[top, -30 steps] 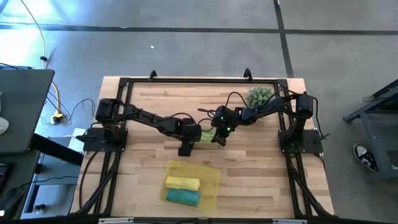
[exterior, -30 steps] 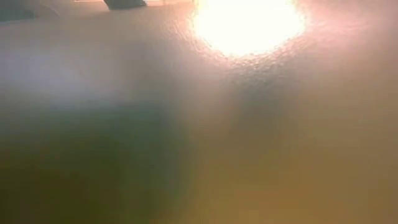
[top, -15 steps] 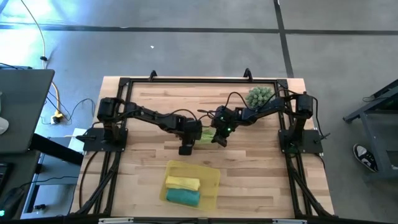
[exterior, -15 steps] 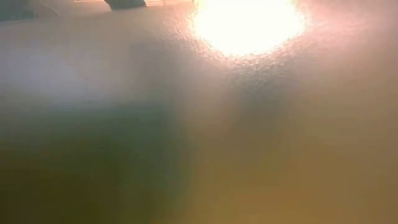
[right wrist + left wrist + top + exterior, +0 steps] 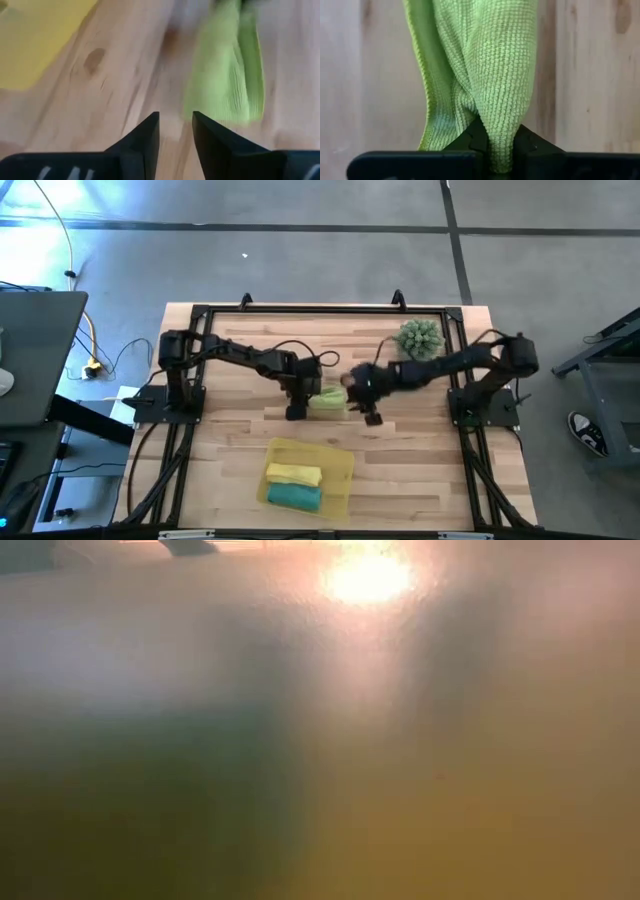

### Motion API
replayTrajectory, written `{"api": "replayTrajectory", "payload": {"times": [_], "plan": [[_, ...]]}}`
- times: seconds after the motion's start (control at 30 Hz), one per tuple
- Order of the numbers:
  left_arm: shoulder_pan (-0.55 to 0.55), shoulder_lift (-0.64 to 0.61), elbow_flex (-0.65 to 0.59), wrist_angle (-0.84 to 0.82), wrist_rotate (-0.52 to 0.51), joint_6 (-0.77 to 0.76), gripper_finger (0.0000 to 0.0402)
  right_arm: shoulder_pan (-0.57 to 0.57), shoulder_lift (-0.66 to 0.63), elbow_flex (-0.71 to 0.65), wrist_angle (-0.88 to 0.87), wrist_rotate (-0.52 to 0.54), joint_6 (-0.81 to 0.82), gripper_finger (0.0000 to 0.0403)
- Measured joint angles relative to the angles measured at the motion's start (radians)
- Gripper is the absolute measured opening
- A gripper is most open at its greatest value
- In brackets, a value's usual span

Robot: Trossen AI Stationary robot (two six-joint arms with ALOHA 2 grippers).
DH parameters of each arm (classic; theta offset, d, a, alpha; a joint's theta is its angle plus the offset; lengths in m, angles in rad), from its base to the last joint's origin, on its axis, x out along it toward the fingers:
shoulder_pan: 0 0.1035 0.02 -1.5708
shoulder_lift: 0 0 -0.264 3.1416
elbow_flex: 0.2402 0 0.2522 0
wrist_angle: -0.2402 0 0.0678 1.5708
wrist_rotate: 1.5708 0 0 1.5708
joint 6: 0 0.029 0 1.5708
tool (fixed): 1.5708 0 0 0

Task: Roll microfiber towels into tight, uniform cylinder then place into a basket
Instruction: Roll the green towel

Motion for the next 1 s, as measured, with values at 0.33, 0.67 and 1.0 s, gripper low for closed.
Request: {"api": "replayTrajectory", "payload": {"times": [0.33, 0.67, 1.0], "plan": [[0.012, -0.001, -0.004, 0.006, 0.023, 0.0, 0.0022, 0.234, 0.087, 0.003, 0.185, 0.493, -0.224, 0.0117], [0.012, -0.001, -0.005, 0.012, 0.023, -0.016, 0.0023, 0.227, 0.165, 0.003, 0.245, 0.473, -0.224, 0.0199], [0.012, -0.001, -0.005, 0.015, 0.023, 0.0, 0.0024, 0.178, 0.195, 0.003, 0.293, 0.578, -0.23, 0.0201]]}}
